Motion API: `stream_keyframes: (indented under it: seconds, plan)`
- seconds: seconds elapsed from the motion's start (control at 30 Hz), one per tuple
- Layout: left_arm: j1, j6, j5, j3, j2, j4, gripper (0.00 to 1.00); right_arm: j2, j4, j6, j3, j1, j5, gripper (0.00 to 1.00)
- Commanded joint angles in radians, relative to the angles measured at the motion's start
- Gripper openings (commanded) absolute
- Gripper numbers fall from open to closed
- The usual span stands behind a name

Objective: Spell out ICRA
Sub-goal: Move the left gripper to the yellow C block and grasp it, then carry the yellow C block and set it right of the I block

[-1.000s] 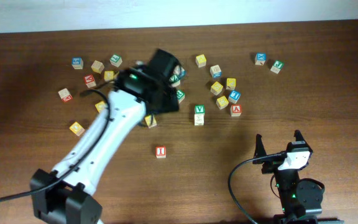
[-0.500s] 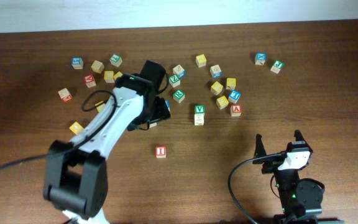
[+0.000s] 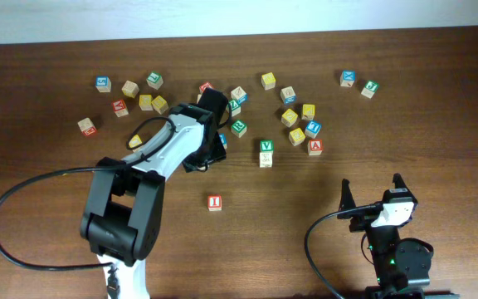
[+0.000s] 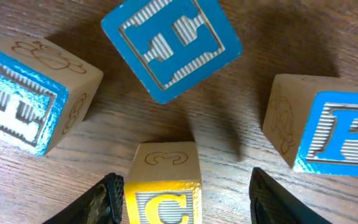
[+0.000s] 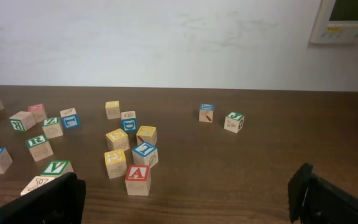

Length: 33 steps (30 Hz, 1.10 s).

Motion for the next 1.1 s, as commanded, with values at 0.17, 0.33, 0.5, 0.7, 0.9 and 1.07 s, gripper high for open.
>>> stream_keyframes:
  seconds: [0.17, 0.33, 0.5, 0.7, 0.9, 1.07]
  plan:
    - [0.002, 0.016, -0.090, -0.005, 0.075, 0.009, 0.52, -0.006, -0.005, -0.006, -0.005, -0.007, 0.005, 0.98]
    - [0.002, 0.016, -0.097, -0.005, 0.075, 0.011, 0.37, -0.006, -0.005, -0.006, -0.005, -0.007, 0.005, 0.98]
    - [0.002, 0.016, -0.094, -0.005, 0.075, 0.009, 0.31, -0.006, -0.005, -0.006, -0.005, -0.007, 0.005, 0.98]
    - [0.002, 0.016, -0.076, 0.005, 0.074, -0.008, 0.23, -0.006, -0.005, -0.006, -0.005, -0.007, 0.005, 0.98]
    - [0.002, 0.038, -0.021, 0.087, 0.021, -0.117, 0.23, -0.006, -0.005, -0.006, -0.005, -0.007, 0.005, 0.98]
    - [-0.008, 0.042, 0.069, 0.107, -0.109, -0.144, 0.23, -0.006, -0.005, -0.006, -0.005, -0.007, 0.005, 0.98]
